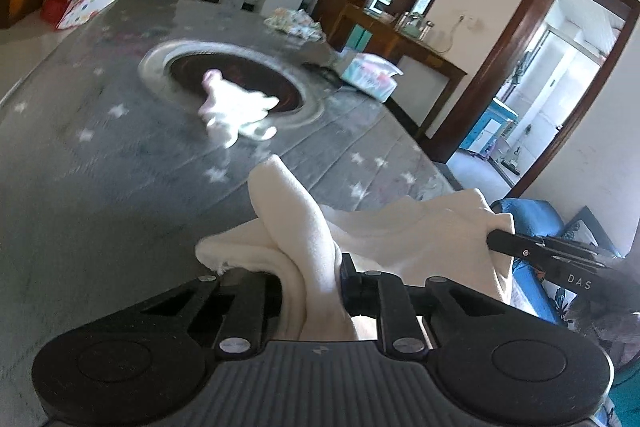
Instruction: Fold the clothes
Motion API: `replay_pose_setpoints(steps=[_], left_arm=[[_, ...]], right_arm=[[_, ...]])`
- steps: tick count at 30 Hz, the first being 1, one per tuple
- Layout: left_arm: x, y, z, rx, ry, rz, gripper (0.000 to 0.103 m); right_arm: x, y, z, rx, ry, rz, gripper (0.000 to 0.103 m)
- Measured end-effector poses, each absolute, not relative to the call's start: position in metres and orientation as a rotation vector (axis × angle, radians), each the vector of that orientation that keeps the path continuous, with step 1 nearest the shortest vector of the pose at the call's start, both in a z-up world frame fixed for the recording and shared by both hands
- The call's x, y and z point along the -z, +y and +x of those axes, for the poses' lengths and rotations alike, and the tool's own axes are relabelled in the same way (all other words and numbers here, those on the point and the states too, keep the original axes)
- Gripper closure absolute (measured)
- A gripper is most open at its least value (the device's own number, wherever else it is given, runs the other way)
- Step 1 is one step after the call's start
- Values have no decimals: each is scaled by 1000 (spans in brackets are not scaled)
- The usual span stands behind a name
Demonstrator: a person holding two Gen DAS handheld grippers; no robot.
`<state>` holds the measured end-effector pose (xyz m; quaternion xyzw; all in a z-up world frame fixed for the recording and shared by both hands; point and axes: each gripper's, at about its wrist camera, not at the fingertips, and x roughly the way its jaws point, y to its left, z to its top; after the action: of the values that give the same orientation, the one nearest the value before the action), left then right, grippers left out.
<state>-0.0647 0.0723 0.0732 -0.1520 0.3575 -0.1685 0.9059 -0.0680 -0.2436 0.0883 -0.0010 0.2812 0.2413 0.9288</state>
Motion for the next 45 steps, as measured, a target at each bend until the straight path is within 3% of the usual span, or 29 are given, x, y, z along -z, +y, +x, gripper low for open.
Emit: replay_pose_setpoints(steps=[20,45], left_arm=[[-125,-7,-5,417,661,-201,85],[-95,-37,35,394,734,-164,85]], right_arm=[[-156,-292,-48,-332,404,-108,96],[-119,-311,-2,-274,478,-118,96]])
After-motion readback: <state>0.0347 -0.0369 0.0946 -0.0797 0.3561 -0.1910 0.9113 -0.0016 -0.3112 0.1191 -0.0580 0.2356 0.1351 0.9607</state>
